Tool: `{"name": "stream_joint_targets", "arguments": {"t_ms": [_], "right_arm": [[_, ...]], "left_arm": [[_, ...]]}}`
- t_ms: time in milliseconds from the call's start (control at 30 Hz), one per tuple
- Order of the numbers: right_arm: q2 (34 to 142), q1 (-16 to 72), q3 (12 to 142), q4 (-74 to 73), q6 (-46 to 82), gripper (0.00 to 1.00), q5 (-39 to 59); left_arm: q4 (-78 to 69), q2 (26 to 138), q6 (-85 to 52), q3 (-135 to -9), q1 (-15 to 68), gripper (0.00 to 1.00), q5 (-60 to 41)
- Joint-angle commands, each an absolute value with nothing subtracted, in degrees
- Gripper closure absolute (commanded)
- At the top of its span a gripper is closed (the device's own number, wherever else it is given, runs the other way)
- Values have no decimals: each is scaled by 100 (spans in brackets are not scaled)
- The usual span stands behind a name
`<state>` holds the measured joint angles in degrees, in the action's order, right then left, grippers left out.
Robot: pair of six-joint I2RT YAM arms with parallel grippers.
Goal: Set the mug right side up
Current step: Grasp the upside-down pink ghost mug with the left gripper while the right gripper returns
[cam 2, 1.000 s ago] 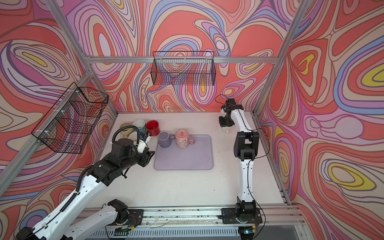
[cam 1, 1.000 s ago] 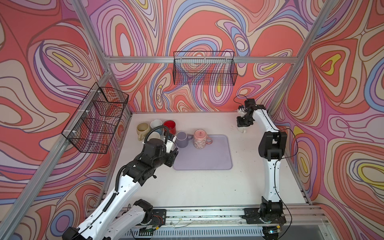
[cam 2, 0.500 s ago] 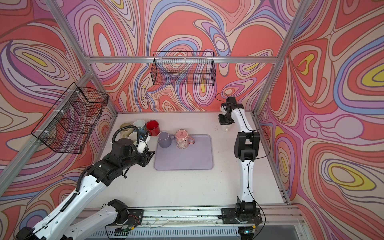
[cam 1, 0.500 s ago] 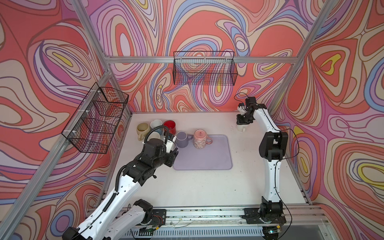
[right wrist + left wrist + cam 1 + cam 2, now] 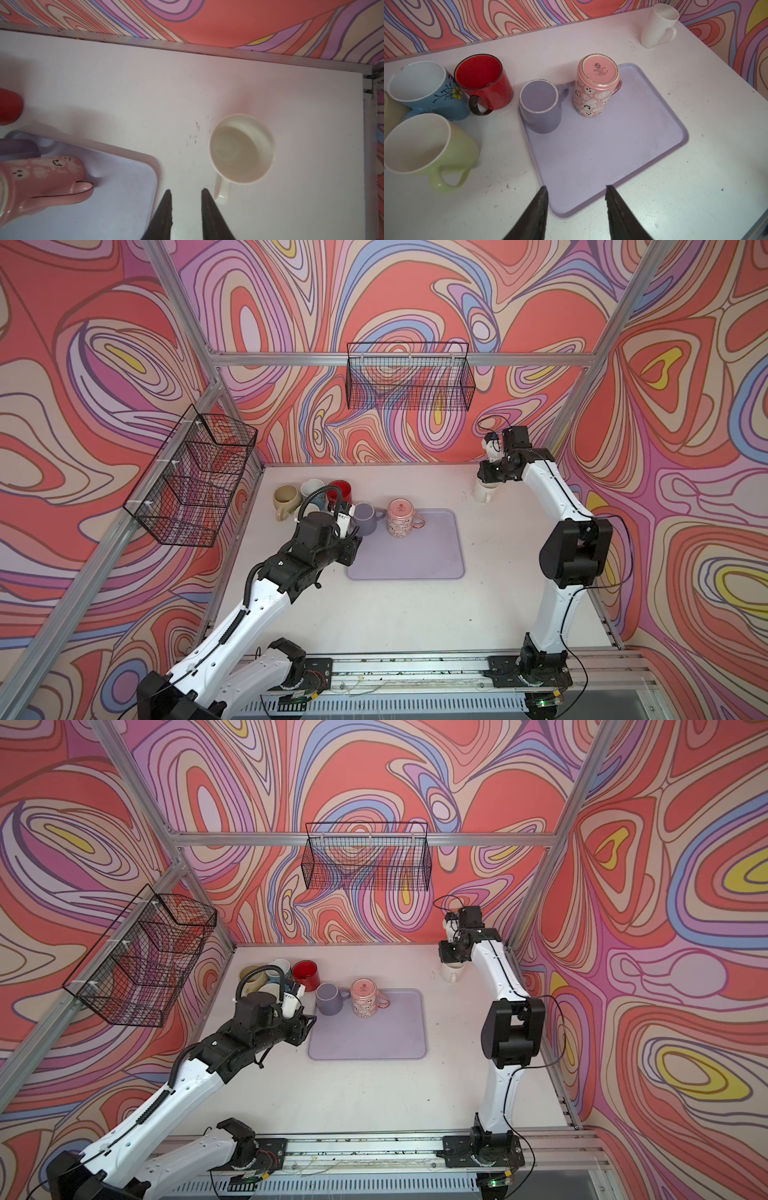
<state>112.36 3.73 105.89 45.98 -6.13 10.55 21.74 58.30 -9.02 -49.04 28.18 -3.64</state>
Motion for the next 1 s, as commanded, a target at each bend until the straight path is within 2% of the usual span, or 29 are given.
{"name": "stream_joint_targets", "arguments": {"t_ms": [0, 367, 733, 967], "right_arm": [[11035, 954, 9829, 3758, -545, 75, 1097], [11306, 1668, 8774, 2696, 22, 81, 1430], [12133, 1920, 9006, 2088, 474, 86, 2048], [12087, 2112, 8832, 1968, 541, 91, 2224]], "left_arm": [[1216, 6302, -1540, -4775, 2973, 55, -105], [697, 8372, -1652, -5725, 3417, 69, -191], [330, 9356, -1796, -6222, 3437, 84, -202], [231, 9973, -1810, -6595, 3437, 96, -182]]}}
